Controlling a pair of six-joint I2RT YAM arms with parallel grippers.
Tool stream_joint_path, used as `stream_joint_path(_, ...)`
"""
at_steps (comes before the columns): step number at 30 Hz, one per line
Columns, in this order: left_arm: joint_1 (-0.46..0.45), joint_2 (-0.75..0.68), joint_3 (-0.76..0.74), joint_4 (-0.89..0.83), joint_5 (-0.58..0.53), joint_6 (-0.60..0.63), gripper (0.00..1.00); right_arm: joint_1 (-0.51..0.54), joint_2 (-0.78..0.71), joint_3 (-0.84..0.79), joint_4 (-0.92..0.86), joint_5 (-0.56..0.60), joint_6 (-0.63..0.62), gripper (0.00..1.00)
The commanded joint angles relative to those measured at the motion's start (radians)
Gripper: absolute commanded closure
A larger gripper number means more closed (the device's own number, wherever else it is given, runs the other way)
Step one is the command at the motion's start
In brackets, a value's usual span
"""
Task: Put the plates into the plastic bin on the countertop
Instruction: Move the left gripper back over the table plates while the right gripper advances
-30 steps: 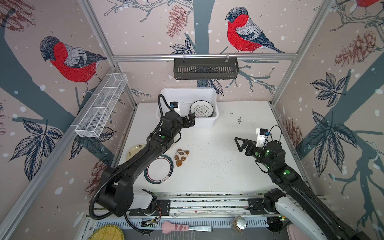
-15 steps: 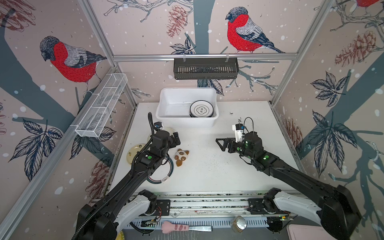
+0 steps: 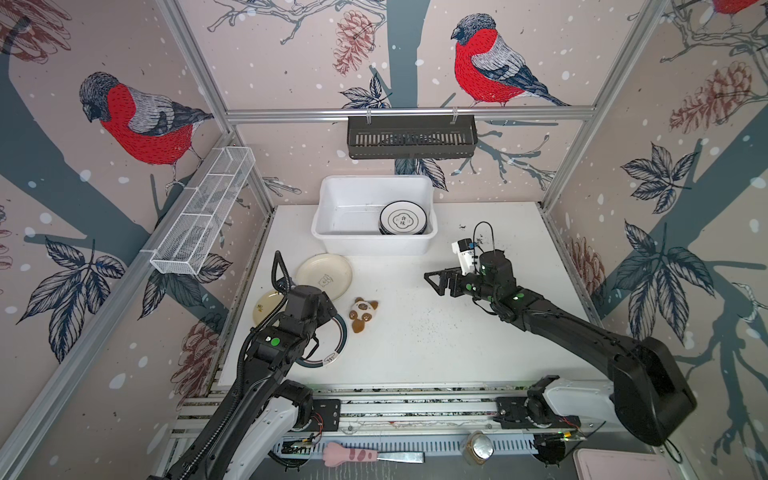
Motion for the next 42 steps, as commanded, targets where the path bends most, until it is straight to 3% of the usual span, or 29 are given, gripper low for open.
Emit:
stream_joint_path(1,0.012,0.068,0.039,-0.139,-0.038,-0.078,0.06,-0.025,-0.005,-0.011,0.043,-0.074,-0.003,0.01)
stream_joint_path(8,0.028,0.176,0.053,-0.202,-0.072,-0.132,0.03,-0.065,-0.048,-0.043,0.050,-0.066,-0.006,0.01)
stream_joint_path(16,0.046,0.292,-0.018,0.003,0.046,-0.129,0.03,-0.032,-0.076,-0.030,0.003,-0.007,-0.047,0.01)
stream_joint_path(29,0.045,0.423,-0.051,0.256,0.212,-0.062,0.03,-0.052,-0.066,-0.049,0.033,-0.047,-0.006,0.01)
stream_joint_path(34,0.046,0.468,-0.039,0.336,0.258,0.012,0.09,-0.055,-0.048,-0.044,0.037,-0.067,0.005,0.01)
stream_joint_path(42,0.044,0.535,-0.071,0.446,0.328,0.024,0.13,-0.056,-0.036,-0.032,0.021,-0.079,0.006,0.01)
